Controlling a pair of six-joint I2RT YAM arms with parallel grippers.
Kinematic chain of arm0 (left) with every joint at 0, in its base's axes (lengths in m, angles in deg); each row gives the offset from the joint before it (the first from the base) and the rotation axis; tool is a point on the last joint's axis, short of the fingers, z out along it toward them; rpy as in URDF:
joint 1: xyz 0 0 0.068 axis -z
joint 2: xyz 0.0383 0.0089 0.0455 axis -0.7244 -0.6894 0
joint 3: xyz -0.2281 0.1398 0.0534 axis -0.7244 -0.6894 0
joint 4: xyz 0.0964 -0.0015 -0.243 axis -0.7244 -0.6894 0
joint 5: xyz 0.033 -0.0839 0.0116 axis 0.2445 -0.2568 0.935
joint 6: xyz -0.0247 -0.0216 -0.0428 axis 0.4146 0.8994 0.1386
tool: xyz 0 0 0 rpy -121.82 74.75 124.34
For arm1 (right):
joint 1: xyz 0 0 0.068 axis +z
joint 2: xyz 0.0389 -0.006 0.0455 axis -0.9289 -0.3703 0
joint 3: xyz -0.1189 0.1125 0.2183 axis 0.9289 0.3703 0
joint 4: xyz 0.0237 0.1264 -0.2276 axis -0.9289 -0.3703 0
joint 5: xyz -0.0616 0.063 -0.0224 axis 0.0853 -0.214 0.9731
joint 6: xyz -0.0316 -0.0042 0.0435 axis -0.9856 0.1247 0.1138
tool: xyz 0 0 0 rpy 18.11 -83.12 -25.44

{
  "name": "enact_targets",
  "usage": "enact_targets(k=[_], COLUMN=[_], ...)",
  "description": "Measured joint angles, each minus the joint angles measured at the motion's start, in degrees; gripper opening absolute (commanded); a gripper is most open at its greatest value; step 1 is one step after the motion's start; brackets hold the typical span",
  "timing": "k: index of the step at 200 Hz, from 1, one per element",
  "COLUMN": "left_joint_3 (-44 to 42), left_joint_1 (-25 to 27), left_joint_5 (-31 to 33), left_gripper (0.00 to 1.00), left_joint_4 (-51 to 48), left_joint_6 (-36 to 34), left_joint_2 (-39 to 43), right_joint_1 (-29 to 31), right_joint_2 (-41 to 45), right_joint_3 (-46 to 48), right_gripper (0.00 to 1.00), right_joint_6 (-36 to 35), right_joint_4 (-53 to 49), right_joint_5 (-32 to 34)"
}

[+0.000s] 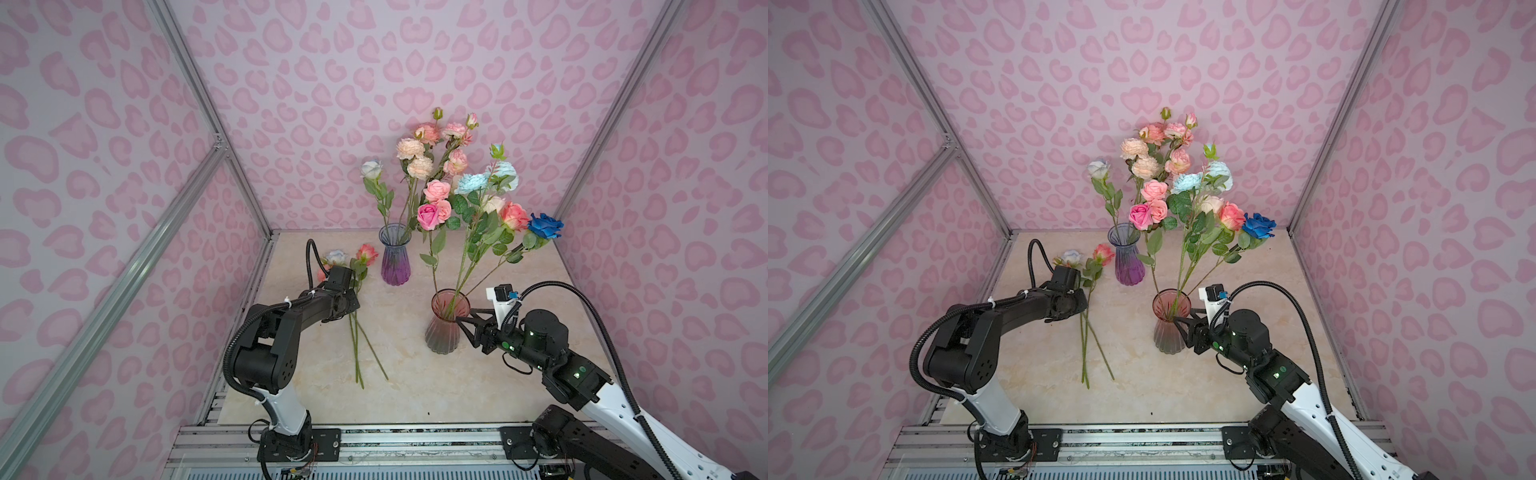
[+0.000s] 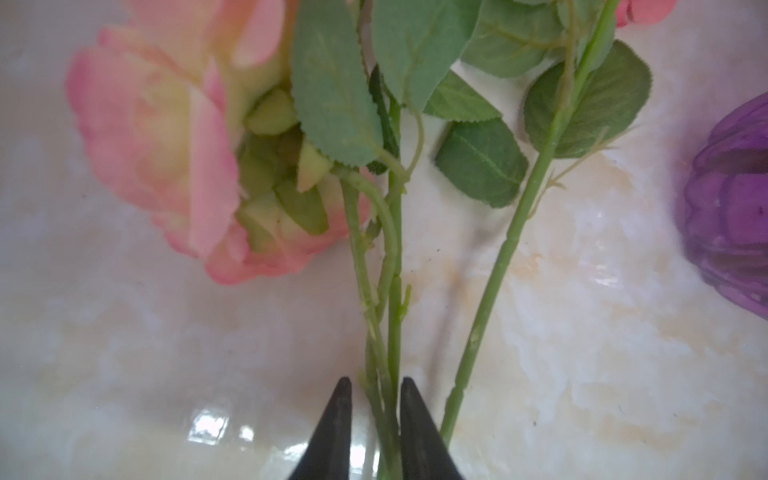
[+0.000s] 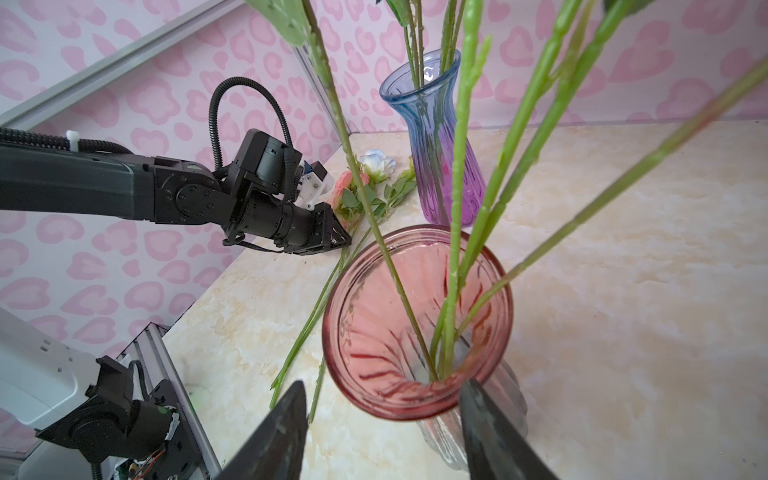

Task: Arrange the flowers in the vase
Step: 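Grasp the large peach-pink rose stem with the left gripper, then lift the peach-pink rose and lower its stem into the pink-grey vase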

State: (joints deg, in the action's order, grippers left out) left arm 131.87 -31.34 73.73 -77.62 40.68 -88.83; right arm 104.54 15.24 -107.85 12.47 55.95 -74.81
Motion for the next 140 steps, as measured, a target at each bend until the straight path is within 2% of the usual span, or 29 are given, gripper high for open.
enact_targets(k=[33,103,140], left_joint_3=[-1.49,-2.36,-3.06], left_joint_1=[0.00,0.07,0.22], left_joint_5=[0.52,0.90,-0.17], left_gripper=[0.03,0.03,0.03], left_joint_4=[0.72,-0.31,-2.08], left_joint_6=[-0.02,-1.07,-1.09], left_joint_2=[1.31,5.53,13.46], right_joint_1=[-0.02,0.00,0.11], right_joint_2=[-1.38,-2.86,-3.19], right_joint_3=[-0.42,-0.63,-1.25], right_gripper=[0.59,0.59,0.59], right_joint_6=[-0.11,-0.13,-0.11], right_joint_4=[0.96,2.51,2.34], right_joint_5=[-0.20,-0.63,-0.79])
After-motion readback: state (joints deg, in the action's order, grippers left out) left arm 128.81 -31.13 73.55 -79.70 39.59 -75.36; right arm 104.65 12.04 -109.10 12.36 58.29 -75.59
